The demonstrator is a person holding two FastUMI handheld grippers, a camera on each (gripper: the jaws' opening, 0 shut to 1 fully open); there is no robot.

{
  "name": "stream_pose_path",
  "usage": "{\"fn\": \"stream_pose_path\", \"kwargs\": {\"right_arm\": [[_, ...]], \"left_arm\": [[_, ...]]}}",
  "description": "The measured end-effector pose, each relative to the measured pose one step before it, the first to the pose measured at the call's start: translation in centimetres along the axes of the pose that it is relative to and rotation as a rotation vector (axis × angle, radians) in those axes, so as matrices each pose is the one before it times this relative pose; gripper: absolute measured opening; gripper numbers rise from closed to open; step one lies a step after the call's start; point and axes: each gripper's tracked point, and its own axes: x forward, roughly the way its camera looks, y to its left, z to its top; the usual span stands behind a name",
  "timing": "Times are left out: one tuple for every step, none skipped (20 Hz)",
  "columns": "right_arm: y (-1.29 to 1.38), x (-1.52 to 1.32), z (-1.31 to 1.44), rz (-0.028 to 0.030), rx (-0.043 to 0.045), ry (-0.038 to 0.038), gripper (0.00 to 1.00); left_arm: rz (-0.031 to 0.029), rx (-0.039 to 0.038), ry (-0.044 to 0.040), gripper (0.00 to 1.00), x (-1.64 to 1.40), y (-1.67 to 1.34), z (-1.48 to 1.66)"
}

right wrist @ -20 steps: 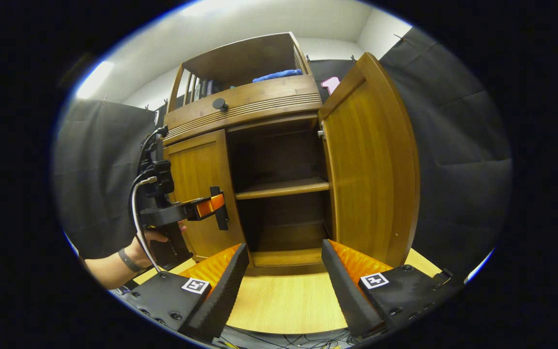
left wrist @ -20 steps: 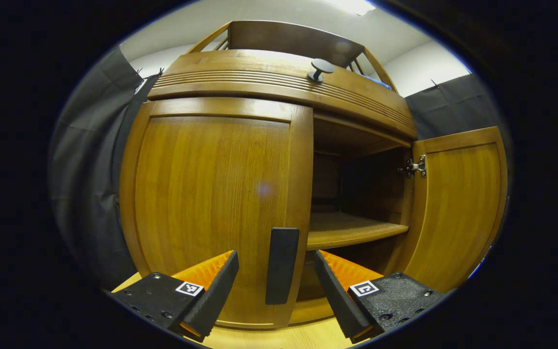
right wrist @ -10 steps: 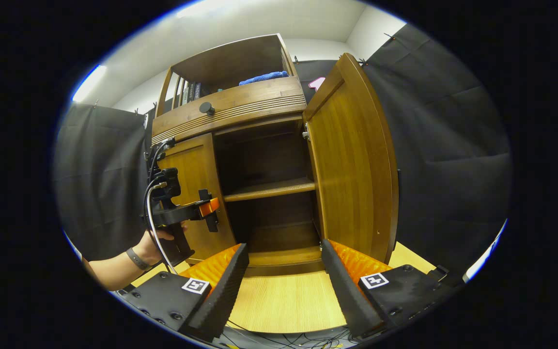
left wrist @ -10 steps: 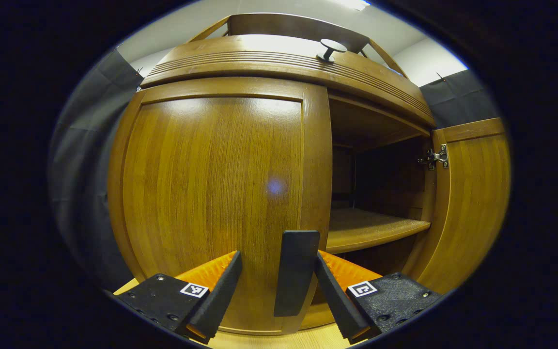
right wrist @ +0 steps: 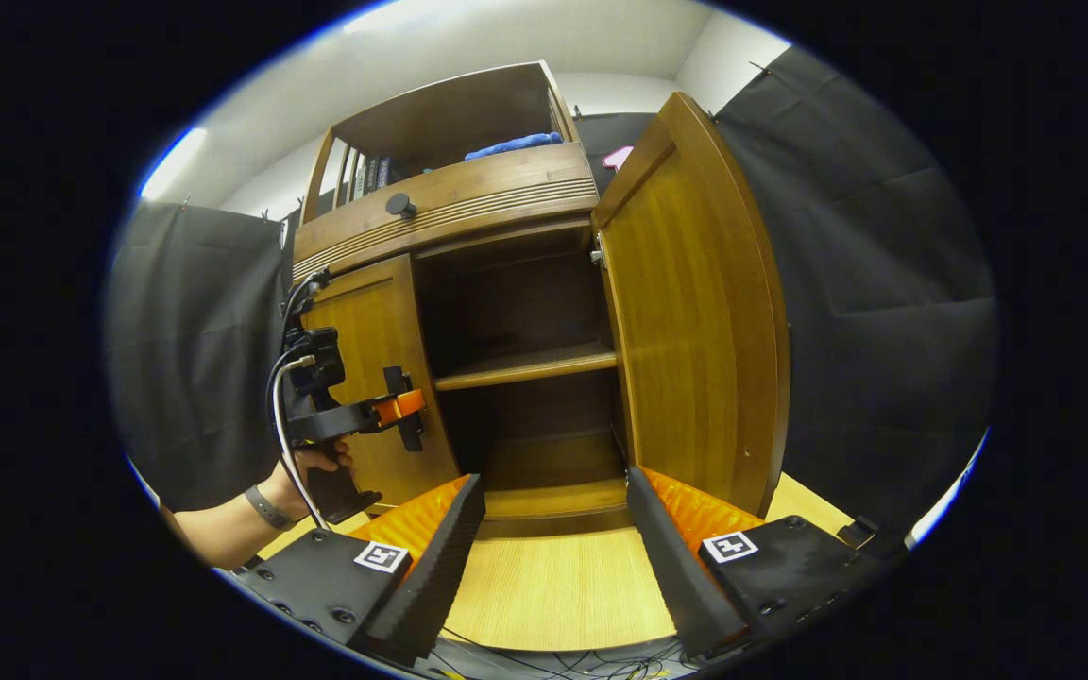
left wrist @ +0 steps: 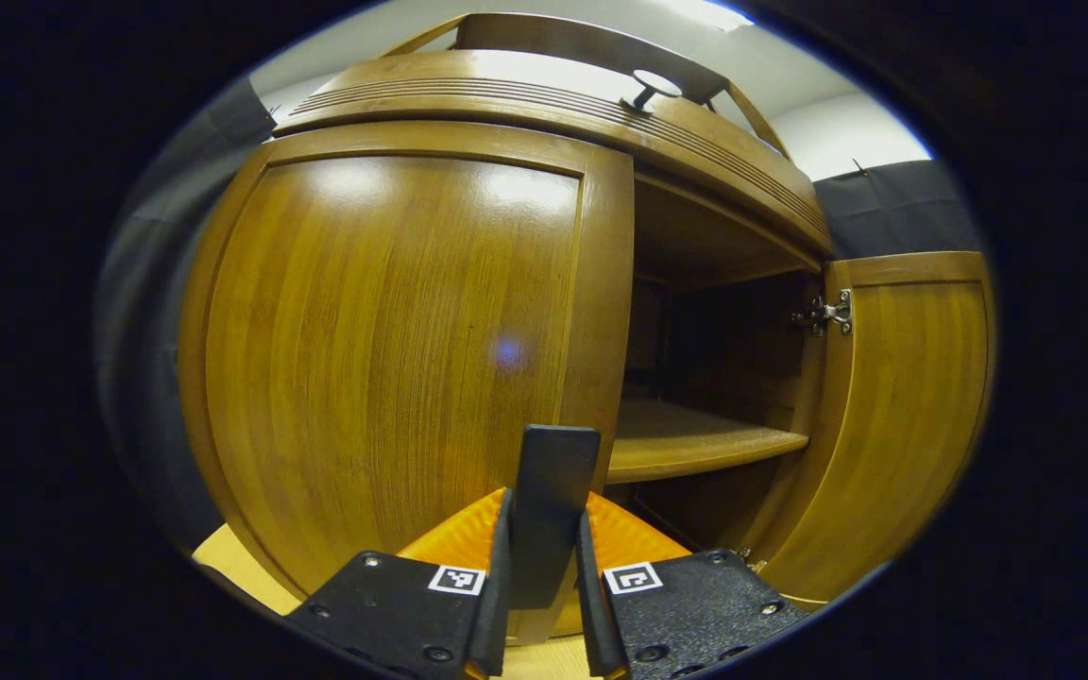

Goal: Open the right door of the double-door shoe cabinet with the right hand, and open the left door with the left hand.

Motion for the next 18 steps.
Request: {"fn": "stream_pose_path", "kwargs": {"right_arm": [[0.088,-0.038,-0.063,0.00276,0.00085,0.00110,0.98],[0.041,-0.018,-0.109,0.00083,0.00027,0.00179,1.00],[-0.012,-0.018,-0.058,0.00039,0.00119,0.00142,1.00],[0.200,-0.030,0.009,0.00590,0.00252,0.00022,0.98],[0.276,0.029,-0.025,0.00914,0.00323,-0.00164,0.98],[0.273,-0.081,0.014,0.00928,0.00074,-0.00104,1.00],[0.193,0.037,-0.024,0.00629,-0.00322,-0.00039,0.98],[0.088,0.051,0.031,0.00366,-0.00492,-0.00099,1.00],[0.169,0.063,0.003,0.00385,-0.00653,0.00052,1.00],[0.062,-0.027,-0.034,0.00181,-0.00949,0.00077,0.96],[0.006,0.051,-0.016,0.00080,-0.01108,0.00099,0.92],[0.001,-0.091,-0.066,0.00005,-0.01042,0.00267,0.89],[0.075,0.021,-0.147,0.00228,-0.00788,0.00374,0.89],[0.028,-0.002,-0.130,0.00388,-0.00433,0.00465,0.89],[0.061,-0.010,-0.234,0.00298,-0.00284,0.00362,0.89],[0.108,0.067,-0.127,0.00306,-0.00174,0.00242,0.89],[0.090,0.085,-0.097,0.00425,-0.00122,0.00248,0.89],[0.109,0.053,-0.118,0.00519,-0.00039,0.00290,0.89]], "left_arm": [[-0.00173,0.00675,-0.00551,0.32,-0.252,-0.057,0.257],[-0.00590,0.01078,0.00553,0.31,-0.287,0.000,0.066],[-0.00705,0.00681,0.00454,0.31,-0.479,-0.297,-0.076],[-0.00682,0.00090,0.00614,0.31,-0.640,-0.001,0.018],[-0.00558,0.00231,0.00161,0.31,-0.649,-0.021,0.002],[-0.00266,0.00531,0.00022,0.32,-0.790,0.014,-0.028],[-0.00176,0.00637,-0.00098,0.32,-0.747,-0.089,-0.015],[0.00049,0.00862,-0.00374,0.31,-0.834,0.129,0.061],[-0.00262,0.01557,-0.00658,0.33,-1.008,0.082,0.097],[-0.00109,0.01538,-0.01123,0.31,-0.978,0.154,0.220],[0.00283,0.00789,-0.00610,0.32,-0.806,-0.050,0.115],[0.00743,-0.00059,-0.00178,0.31,-0.982,0.293,0.161],[0.00880,-0.00547,0.00352,0.32,-1.018,0.263,-0.026],[0.00912,-0.00653,0.00279,0.31,-0.313,0.221,0.075],[0.01473,-0.00539,0.00259,0.31,-0.293,0.147,0.125],[0.01435,0.00002,-0.00338,0.32,-0.454,0.263,0.141],[0.01377,0.00330,-0.00730,0.32,-0.369,0.182,0.143],[0.01146,0.00513,-0.00914,0.31,-0.489,0.229,0.084]]}}
